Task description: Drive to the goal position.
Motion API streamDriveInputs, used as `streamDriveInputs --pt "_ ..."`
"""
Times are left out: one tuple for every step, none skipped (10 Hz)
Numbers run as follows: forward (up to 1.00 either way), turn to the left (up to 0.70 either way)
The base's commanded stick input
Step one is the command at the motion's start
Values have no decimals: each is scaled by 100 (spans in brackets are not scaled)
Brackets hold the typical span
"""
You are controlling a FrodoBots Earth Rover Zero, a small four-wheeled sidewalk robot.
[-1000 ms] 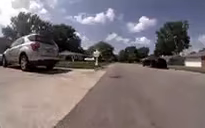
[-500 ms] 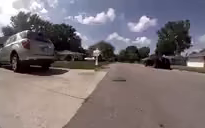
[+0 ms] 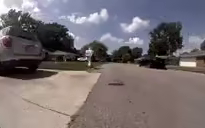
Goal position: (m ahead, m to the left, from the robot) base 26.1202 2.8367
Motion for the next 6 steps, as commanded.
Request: streamDriveInputs --pt "100 0" --pt "100 0" --pt "100 0" --pt "100 0" --pt "100 0" --pt "100 0"
